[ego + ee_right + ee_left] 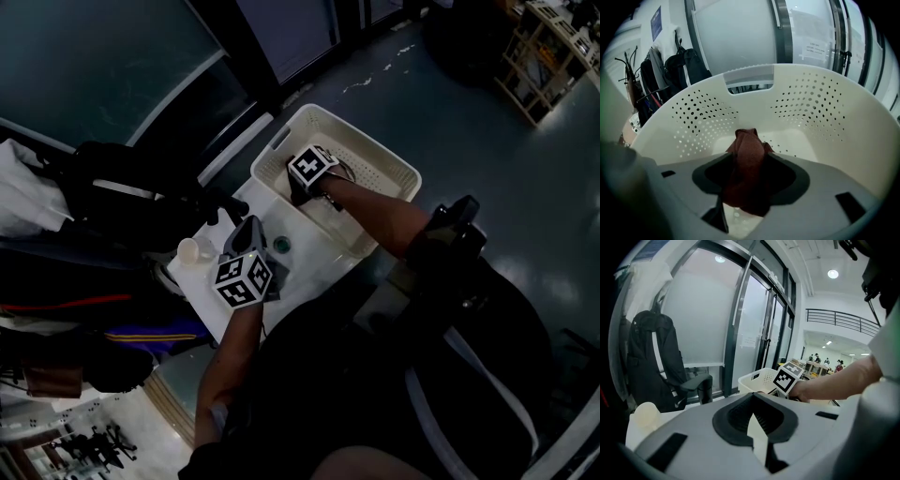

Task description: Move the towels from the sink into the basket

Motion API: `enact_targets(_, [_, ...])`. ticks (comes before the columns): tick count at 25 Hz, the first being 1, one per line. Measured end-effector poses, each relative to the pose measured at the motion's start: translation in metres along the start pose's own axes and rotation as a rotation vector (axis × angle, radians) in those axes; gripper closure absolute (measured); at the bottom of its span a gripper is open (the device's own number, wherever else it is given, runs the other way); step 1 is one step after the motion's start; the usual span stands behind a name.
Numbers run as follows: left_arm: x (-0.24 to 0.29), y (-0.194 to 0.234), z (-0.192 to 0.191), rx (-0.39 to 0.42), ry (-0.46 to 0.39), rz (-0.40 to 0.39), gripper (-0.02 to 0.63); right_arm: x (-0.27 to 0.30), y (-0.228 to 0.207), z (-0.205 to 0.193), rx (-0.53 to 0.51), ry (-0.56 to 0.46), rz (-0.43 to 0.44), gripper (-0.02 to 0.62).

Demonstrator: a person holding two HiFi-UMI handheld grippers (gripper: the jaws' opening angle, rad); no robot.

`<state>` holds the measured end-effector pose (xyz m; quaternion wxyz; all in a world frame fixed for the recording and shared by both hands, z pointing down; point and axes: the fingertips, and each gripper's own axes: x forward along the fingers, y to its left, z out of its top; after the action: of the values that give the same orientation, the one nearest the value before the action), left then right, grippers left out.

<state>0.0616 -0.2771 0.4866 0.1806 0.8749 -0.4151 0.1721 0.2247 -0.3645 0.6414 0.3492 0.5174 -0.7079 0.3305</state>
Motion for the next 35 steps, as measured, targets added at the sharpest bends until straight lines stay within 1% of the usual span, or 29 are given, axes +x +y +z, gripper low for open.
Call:
enact_targets(3, [-0.012,-0.001,0.002,0.015,-0.018,-0.013,0.598,-0.013,0.004,0.007,0.000,-0.024,-0.011,0.333])
enact_targets(7, [-0.034,0.004,0.006,0.017,-0.051,-0.019,0.598,-0.040,0.010,0.017,0.006,-0.059,-0.049,0.296])
enact_targets(10, [-0.050,0.012,0.008,0.017,-0.082,-0.012,0.598,-0.067,0.023,0.031,0.018,-0.115,-0.053,0.297])
enact_targets(12, [-0.063,0.016,0.010,0.043,-0.102,-0.002,0.598,-0.087,0.034,0.040,0.015,-0.153,-0.056,0.298])
enact_targets(14, [-0.074,0.018,0.012,0.063,-0.122,-0.001,0.598,-0.110,0.046,0.052,0.011,-0.209,-0.059,0.302])
enact_targets(16, [-0.086,0.020,0.014,0.049,-0.148,-0.006,0.598,-0.136,0.058,0.067,0.014,-0.280,-0.059,0.314])
enact_targets(18, [-0.097,0.024,0.017,0.033,-0.177,-0.007,0.598,-0.162,0.071,0.081,0.011,-0.349,-0.057,0.339])
enact_targets(20, [-0.110,0.029,0.019,0.041,-0.199,-0.009,0.598,-0.183,0.087,0.093,-0.001,-0.407,-0.053,0.393])
enact_targets(23, [-0.128,0.043,0.023,0.055,-0.224,0.005,0.598,-0.202,0.117,0.104,-0.014,-0.458,-0.022,0.407])
enact_targets(24, [-0.135,0.048,0.025,0.053,-0.233,0.013,0.598,-0.205,0.128,0.106,-0.015,-0.467,-0.004,0.429])
enact_targets(26, [-0.147,0.057,0.027,0.050,-0.247,0.026,0.598,-0.210,0.149,0.109,-0.015,-0.488,0.032,0.500])
enact_targets(29, [-0.165,0.072,0.027,0.048,-0.259,0.045,0.598,-0.213,0.179,0.113,-0.026,-0.524,0.056,0.559])
enact_targets(31, [-0.176,0.085,0.025,0.049,-0.263,0.066,0.598,-0.213,0.201,0.114,-0.027,-0.539,0.091,0.572])
enact_targets(33, [-0.187,0.099,0.019,0.047,-0.265,0.096,0.598,-0.210,0.226,0.112,-0.026,-0.541,0.148,0.581])
enact_targets(35, [-0.198,0.111,0.010,0.044,-0.259,0.129,0.598,-0.208,0.255,0.108,-0.048,-0.540,0.209,0.586])
